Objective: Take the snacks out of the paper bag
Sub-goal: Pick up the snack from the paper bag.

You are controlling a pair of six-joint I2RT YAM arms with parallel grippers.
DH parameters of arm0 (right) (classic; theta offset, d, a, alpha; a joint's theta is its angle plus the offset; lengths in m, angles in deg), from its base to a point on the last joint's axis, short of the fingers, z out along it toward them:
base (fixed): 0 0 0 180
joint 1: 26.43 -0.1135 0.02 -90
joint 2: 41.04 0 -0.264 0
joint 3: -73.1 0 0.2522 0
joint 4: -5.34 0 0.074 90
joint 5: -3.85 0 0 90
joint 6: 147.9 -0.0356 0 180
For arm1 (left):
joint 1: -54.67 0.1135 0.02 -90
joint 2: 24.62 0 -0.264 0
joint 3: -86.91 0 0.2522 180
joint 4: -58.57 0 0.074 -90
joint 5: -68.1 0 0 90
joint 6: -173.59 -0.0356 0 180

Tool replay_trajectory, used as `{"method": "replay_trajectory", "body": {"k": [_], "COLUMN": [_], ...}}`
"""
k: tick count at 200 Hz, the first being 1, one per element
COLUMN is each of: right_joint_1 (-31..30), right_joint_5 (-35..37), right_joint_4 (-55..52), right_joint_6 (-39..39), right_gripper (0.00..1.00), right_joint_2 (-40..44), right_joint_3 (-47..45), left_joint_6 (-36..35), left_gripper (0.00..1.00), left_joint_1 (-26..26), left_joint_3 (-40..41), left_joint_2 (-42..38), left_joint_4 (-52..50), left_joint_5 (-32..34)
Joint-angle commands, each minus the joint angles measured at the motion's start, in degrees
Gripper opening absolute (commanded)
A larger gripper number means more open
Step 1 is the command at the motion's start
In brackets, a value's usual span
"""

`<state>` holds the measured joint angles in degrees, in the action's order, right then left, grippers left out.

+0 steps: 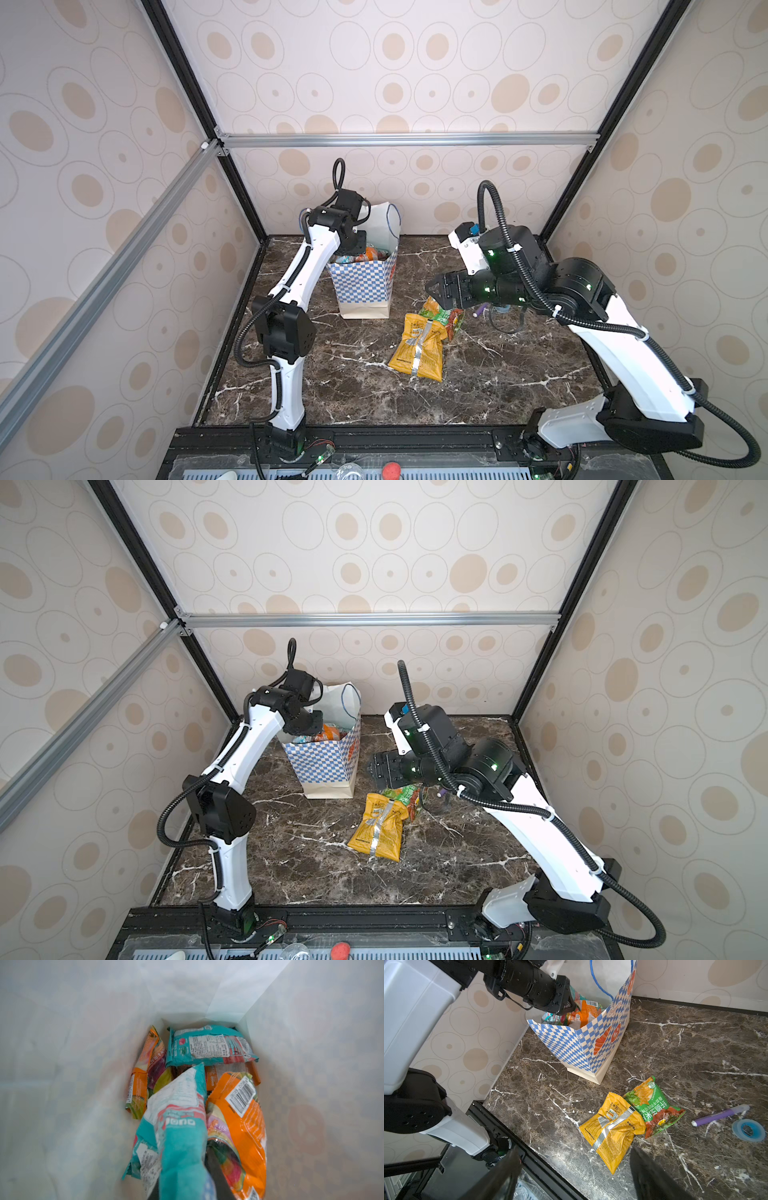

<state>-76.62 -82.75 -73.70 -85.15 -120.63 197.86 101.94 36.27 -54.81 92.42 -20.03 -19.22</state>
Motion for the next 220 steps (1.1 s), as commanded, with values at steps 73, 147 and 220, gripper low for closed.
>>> {"method": "replay_trajectory", "body": {"k": [73, 147, 220], "right_joint_1": [-0.4, -0.4, -0.4], "right_joint_5": [0.6, 0.0, 1.4], "right_joint_4": [-0.1, 0.3, 1.4], "right_joint_6": [1.0, 1.5, 0.3], "right_gripper": [0.86, 0.86, 0.86], "right_joint_2": [-0.5, -2.1, -1.5], "right_joint_3": [1.8, 3.7, 5.0], "left_joint_6": [0.6, -0.2, 1.8], "left_gripper": [0.00, 0.00, 0.00], "left_joint_1": [-0.1, 0.0, 0.0], "left_joint_3": [-12.8, -12.4, -14.2], "left_joint_2": [-5.7, -9.8, -14.8], "left_joint_4": [-1.6, 1.6, 6.8], "left_joint_5": [4.7, 6.1, 2.1]}}
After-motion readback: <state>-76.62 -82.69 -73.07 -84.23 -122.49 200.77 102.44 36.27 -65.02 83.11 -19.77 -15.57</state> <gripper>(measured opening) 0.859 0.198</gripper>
